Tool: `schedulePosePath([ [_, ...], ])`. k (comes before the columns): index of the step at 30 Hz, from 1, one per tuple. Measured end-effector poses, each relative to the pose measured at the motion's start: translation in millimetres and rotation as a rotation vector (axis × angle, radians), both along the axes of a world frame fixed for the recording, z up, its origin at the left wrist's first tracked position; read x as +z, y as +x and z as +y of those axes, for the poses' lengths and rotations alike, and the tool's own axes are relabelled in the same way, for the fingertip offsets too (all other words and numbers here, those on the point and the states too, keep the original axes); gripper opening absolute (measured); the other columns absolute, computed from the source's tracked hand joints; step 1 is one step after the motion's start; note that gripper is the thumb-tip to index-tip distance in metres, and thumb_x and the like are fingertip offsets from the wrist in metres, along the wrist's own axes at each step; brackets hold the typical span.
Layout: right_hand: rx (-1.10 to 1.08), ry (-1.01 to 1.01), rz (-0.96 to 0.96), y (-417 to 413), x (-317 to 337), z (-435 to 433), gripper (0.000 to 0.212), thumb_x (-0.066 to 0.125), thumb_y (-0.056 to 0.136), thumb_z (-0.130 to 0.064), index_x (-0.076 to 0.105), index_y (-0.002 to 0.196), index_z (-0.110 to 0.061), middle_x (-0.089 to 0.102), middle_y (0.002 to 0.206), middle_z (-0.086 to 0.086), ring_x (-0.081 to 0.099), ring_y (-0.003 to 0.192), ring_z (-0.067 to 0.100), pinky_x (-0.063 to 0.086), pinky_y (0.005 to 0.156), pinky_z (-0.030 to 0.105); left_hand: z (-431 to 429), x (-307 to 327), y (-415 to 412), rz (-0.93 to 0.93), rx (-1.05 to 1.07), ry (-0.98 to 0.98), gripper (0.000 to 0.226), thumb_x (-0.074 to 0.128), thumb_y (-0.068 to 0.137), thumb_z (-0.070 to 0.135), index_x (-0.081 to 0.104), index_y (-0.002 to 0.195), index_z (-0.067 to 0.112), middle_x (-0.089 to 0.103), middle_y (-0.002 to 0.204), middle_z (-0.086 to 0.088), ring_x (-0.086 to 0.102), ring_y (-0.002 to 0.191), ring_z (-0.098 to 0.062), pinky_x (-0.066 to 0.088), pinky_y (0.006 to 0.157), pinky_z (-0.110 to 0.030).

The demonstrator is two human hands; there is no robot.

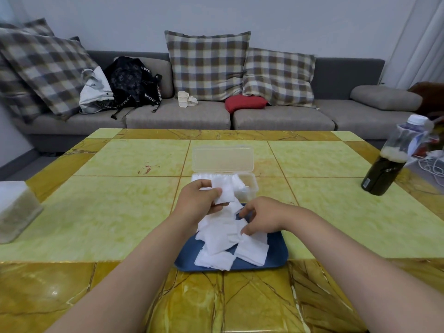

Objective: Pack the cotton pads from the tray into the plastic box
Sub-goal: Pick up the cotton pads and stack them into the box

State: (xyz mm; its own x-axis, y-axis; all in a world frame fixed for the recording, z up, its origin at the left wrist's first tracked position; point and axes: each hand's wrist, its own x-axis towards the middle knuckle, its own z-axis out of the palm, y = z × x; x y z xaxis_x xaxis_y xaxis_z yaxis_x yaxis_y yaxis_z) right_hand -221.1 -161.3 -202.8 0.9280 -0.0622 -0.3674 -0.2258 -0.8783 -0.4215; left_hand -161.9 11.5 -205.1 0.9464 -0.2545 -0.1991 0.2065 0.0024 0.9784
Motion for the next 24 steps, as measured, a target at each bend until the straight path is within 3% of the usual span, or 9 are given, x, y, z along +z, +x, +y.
schedulePosePath([
  [3, 0.006, -0.004, 0.024, 2.9, -1.8, 4.2, 0.036, 0.080, 0.083, -0.027, 0.066, 0.116, -0.020, 0.058, 0.100, -0.006, 0.058, 0.093, 0.017, 0.052, 0.084, 0.031, 0.9, 0.7, -2.1, -0.005, -0.039, 0.022, 0.018, 0.065, 0.094, 0.007, 0.063, 0.111, 0.012, 0.074, 0.100, -0.012, 0.078, 0.077, -0.022, 0.062, 0.067, -0.027],
  [6, -0.004, 0.025, 0.026, 5.6, -2.9, 3.8, 0.023, 0.081, 0.081, -0.022, 0.064, 0.097, -0.020, 0.057, 0.089, -0.005, 0.054, 0.081, 0.016, 0.048, 0.071, 0.029, 1.4, 1.7, -4.2, -0.014, -0.045, 0.020, 0.012, 0.064, 0.094, 0.005, 0.066, 0.102, 0.014, 0.074, 0.097, -0.011, 0.078, 0.075, -0.020, 0.062, 0.066, -0.025],
  [8, -0.031, 0.075, 0.013, 5.9, -1.7, 0.1, 0.022, 0.083, 0.079, -0.020, 0.063, 0.088, -0.019, 0.058, 0.085, -0.004, 0.054, 0.076, 0.015, 0.046, 0.066, 0.026, 1.5, 1.6, -3.7, -0.012, -0.021, 0.019, 0.009, 0.064, 0.094, 0.005, 0.066, 0.100, 0.012, 0.073, 0.095, -0.011, 0.076, 0.070, -0.017, 0.063, 0.068, -0.027],
  [11, -0.126, 0.213, -0.042, 3.6, 3.2, -8.2, 0.019, 0.083, 0.080, -0.015, 0.064, 0.080, -0.016, 0.058, 0.075, -0.006, 0.054, 0.066, 0.012, 0.044, 0.059, 0.023, 1.5, 1.2, -1.7, 0.014, -0.008, 0.013, 0.013, 0.063, 0.096, 0.012, 0.066, 0.106, 0.004, 0.073, 0.100, -0.013, 0.077, 0.079, -0.024, 0.063, 0.076, -0.033],
  [14, -0.214, 0.315, -0.101, 0.7, 11.0, -18.9, 0.016, 0.080, 0.083, -0.015, 0.072, 0.089, -0.001, 0.061, 0.076, 0.000, 0.053, 0.066, 0.016, 0.043, 0.059, 0.024, 0.4, 1.2, -1.2, 0.000, 0.013, 0.002, 0.012, 0.062, 0.097, 0.013, 0.066, 0.101, 0.003, 0.071, 0.091, -0.009, 0.077, 0.078, -0.024, 0.063, 0.074, -0.031],
  [17, -0.315, 0.428, -0.212, -1.0, 21.3, -28.7, 0.014, 0.074, 0.089, -0.016, 0.075, 0.100, -0.007, 0.070, 0.090, 0.005, 0.058, 0.072, 0.017, 0.047, 0.056, 0.023, -1.5, 0.1, -1.7, -0.020, 0.037, 0.000, 0.012, 0.065, 0.095, 0.013, 0.069, 0.098, 0.002, 0.068, 0.087, -0.007, 0.070, 0.074, -0.019, 0.063, 0.075, -0.029],
  [21, -0.386, 0.786, -0.357, -4.4, 34.7, -26.1, 0.010, 0.073, 0.089, -0.010, 0.073, 0.100, -0.008, 0.068, 0.083, 0.004, 0.053, 0.061, 0.014, 0.044, 0.053, 0.025, -2.6, -1.2, -1.7, 0.039, 0.019, -0.063, 0.012, 0.070, 0.092, 0.012, 0.071, 0.092, 0.000, 0.063, 0.078, -0.008, 0.063, 0.071, -0.018, 0.063, 0.079, -0.033],
  [24, -0.379, 0.774, -0.374, -6.1, 36.8, -11.1, 0.019, 0.080, 0.083, -0.016, 0.075, 0.100, -0.010, 0.074, 0.079, 0.000, 0.062, 0.059, 0.009, 0.042, 0.051, 0.024, -5.2, 0.5, -6.2, 0.088, -0.052, -0.135, 0.010, 0.070, 0.092, 0.010, 0.072, 0.096, 0.001, 0.070, 0.081, -0.010, 0.066, 0.071, -0.017, 0.062, 0.073, -0.029],
])
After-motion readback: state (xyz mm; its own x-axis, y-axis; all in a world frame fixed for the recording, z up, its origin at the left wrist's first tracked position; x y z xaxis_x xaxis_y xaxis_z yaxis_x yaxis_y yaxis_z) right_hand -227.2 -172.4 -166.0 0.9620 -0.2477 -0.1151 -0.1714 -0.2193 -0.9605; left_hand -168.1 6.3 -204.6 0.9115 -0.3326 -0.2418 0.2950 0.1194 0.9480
